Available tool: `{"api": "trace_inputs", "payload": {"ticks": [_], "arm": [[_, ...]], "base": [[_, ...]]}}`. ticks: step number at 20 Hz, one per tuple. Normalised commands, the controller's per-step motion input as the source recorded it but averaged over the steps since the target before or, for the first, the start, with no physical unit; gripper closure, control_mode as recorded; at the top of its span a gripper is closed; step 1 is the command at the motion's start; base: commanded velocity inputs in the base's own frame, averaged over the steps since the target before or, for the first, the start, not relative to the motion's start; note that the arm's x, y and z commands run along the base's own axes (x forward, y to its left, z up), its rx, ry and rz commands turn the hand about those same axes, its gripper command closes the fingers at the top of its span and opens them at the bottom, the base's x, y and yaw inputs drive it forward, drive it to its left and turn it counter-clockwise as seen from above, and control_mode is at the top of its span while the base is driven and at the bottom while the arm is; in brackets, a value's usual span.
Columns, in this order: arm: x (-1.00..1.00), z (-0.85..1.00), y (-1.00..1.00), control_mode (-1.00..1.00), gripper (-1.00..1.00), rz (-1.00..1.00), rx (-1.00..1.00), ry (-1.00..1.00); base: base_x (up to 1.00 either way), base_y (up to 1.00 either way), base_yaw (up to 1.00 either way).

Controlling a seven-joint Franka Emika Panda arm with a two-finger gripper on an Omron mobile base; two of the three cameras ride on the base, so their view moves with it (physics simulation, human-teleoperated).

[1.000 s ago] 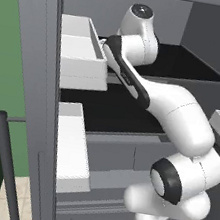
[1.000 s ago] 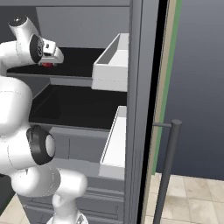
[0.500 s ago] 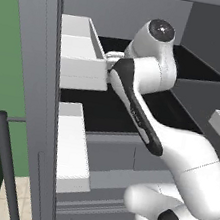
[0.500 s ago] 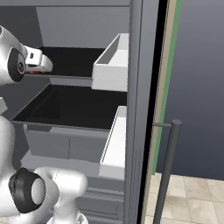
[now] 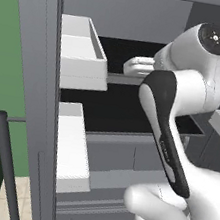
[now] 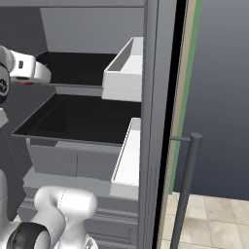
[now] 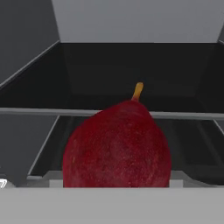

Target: Open the fridge, remove the pear, lime, and steak, and place them on any counter.

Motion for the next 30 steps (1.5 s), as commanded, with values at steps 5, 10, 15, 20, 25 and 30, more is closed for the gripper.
{"api": "trace_inputs", "payload": {"ticks": [5, 10, 15, 20, 25, 30], "arm": [[-0.83, 0.17, -0.59, -1.00, 1.00, 0.00, 0.00, 0.00], [-0.63, 0.00, -0.50, -1.00, 1.00, 0.00, 0.00, 0.00], [-0.51, 0.03, -0.32, -1.00, 1.00, 0.00, 0.00, 0.00], [-0.30, 0.00, -0.19, -1.00, 1.00, 0.00, 0.00, 0.00], [0.00, 0.00, -0.03, -1.00, 1.00, 0.00, 0.00, 0.00], [0.00, 0.00, 0.00, 1.00, 1.00, 0.00, 0.00, 0.00]], "base": [[0.00, 0.00, 0.00], [0.00, 0.00, 0.00], [0.00, 0.00, 0.00], [0.00, 0.00, 0.00], [0.00, 0.00, 0.00], [0.00, 0.00, 0.00]]}}
